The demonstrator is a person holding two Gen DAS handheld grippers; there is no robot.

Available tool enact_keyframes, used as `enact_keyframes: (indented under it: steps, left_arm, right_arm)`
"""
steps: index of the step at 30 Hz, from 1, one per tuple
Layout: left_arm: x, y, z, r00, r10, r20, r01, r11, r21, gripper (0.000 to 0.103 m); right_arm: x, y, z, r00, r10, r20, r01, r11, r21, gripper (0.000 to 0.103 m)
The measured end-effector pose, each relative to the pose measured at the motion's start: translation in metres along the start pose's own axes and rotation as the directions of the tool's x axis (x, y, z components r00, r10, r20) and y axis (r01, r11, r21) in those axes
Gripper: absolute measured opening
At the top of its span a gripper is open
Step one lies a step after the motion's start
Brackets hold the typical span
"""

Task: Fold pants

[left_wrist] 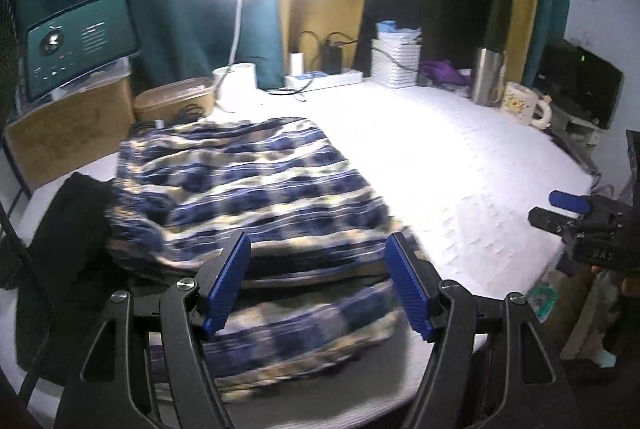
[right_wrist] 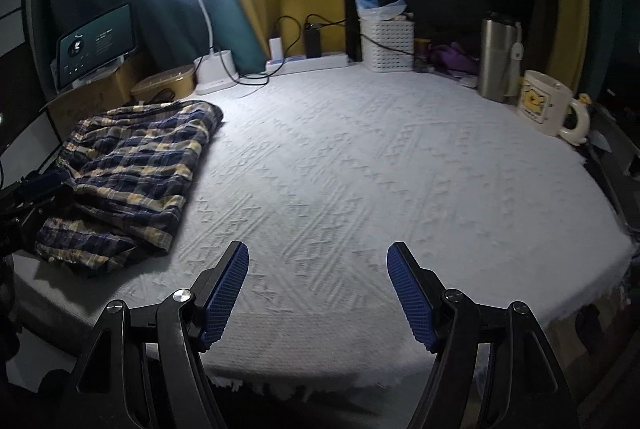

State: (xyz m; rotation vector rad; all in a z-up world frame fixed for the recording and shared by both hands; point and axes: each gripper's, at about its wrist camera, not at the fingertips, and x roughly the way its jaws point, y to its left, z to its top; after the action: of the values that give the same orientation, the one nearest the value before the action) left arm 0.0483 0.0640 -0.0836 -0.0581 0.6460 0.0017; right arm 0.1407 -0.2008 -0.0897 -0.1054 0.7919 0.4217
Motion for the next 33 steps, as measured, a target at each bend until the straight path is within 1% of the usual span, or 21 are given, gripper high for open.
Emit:
enact_keyframes:
  steps: [6, 10, 15, 18, 22, 25, 30, 33]
  left_arm:
    - [-0.016, -0.021, 0.011, 0.996, -0.067, 0.066, 0.067, 0.998, -0.003, 0.070]
    - [-0.031, -0.023, 0.017, 0.990, -0.081, 0.113, 0.082, 0.997, -0.006, 0.070]
    - [-0.048, -0.023, 0.024, 0.986, -0.048, 0.161, 0.046, 0.999, 0.012, 0.080]
    - [-0.059, -0.019, 0.028, 0.981, -0.036, 0.192, 0.036, 0.999, 0.004, 0.080]
    - [-0.077, -0.016, 0.030, 0.966, -0.006, 0.257, 0.000, 1.000, 0.024, 0.080]
    - [-0.089, -0.015, 0.031, 0.954, 0.001, 0.299, -0.013, 0.999, 0.039, 0.080]
    - [-0.099, -0.012, 0.033, 0.944, -0.003, 0.331, -0.010, 0.999, 0.037, 0.080]
    - [-0.107, -0.011, 0.035, 0.938, 0.012, 0.347, -0.025, 0.999, 0.033, 0.080]
  right_arm:
    - [-0.022, -0.010, 0.000, 0.999, -0.030, 0.037, 0.030, 0.999, 0.013, 0.074]
    - [-0.038, -0.014, 0.004, 0.997, -0.049, 0.068, 0.047, 0.999, 0.018, 0.074]
    - [-0.063, -0.008, 0.011, 0.991, -0.072, 0.117, 0.072, 0.997, -0.003, 0.074]
    - [-0.076, -0.003, 0.016, 0.986, -0.079, 0.145, 0.081, 0.997, -0.012, 0.074]
    - [-0.093, 0.004, 0.021, 0.980, -0.086, 0.180, 0.092, 0.995, -0.025, 0.074]
    - [-0.102, 0.009, 0.026, 0.976, -0.089, 0.199, 0.098, 0.994, -0.038, 0.075]
    - [-0.118, 0.018, 0.032, 0.968, -0.091, 0.235, 0.105, 0.993, -0.051, 0.076]
    - [-0.128, 0.022, 0.036, 0.962, -0.091, 0.257, 0.109, 0.992, -0.058, 0.077]
